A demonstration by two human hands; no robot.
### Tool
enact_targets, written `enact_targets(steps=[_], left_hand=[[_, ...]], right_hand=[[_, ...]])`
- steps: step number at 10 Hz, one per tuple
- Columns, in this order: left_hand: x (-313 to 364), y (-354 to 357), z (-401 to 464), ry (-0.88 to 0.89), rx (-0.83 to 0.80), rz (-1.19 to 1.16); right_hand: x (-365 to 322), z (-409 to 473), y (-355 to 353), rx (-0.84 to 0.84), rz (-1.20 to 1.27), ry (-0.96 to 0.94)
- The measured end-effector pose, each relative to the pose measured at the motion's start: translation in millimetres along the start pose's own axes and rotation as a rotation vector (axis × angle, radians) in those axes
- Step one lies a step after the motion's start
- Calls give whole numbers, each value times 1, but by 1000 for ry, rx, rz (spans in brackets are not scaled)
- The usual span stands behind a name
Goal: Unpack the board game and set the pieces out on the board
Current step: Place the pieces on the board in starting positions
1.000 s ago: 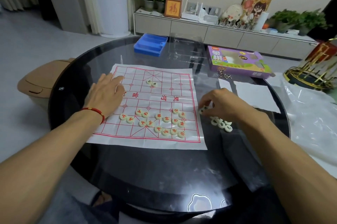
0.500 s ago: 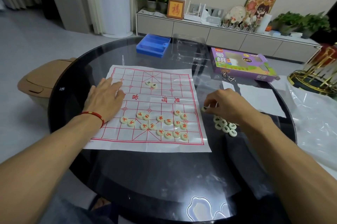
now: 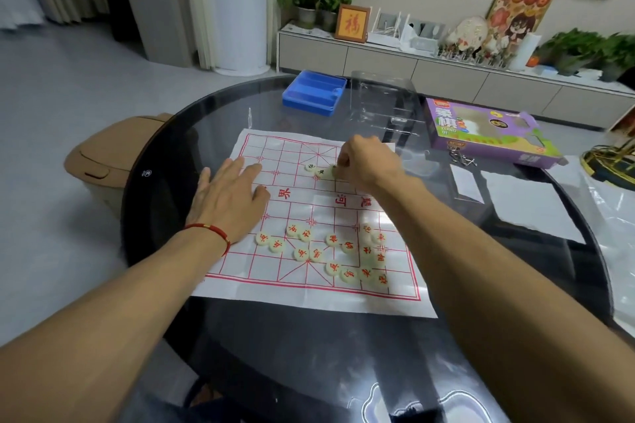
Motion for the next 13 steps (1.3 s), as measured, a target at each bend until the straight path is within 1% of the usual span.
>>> enact_targets(steps=[1, 2, 3, 4, 5, 6, 8, 9, 11, 12, 13], left_hand=[[-1, 1, 1, 3, 2, -12], [2, 0, -1, 16, 17, -19], [4, -1, -1, 18, 19, -49], [3, -1, -1, 23, 7, -55], [3, -1, -1, 18, -7, -44], [3, -1, -1, 31, -7, -37], [1, -1, 0, 27, -5, -33], [1, -1, 0, 19, -5, -29], [0, -1, 0, 19, -3, -29], [0, 0, 0, 18, -9, -34], [1, -1, 0, 18, -5, -34]], right_hand=[[1, -3, -3, 14, 30, -17], [30, -26, -23, 117, 97, 23], [74, -59, -36, 122, 85, 34], [109, -93, -27, 8, 67, -2], [126, -123, -21, -61, 58, -43], [129, -134, -9, -177, 50, -89], [123, -126, 0, -161, -31, -199], [119, -122, -1, -95, -28, -231], [117, -114, 3, -6, 9, -219], [119, -114, 2, 0, -1, -264], [117, -115, 4, -48, -15, -306]])
Point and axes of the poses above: each hand's wrist, its own z-axis towards the middle knuckle, its own y-axis out of the palm, x = y × z, the point moved 8 cm from there along z, towards the middle knuckle, and after that the axes turned 14 degrees about -z, right-handed, at the moved point
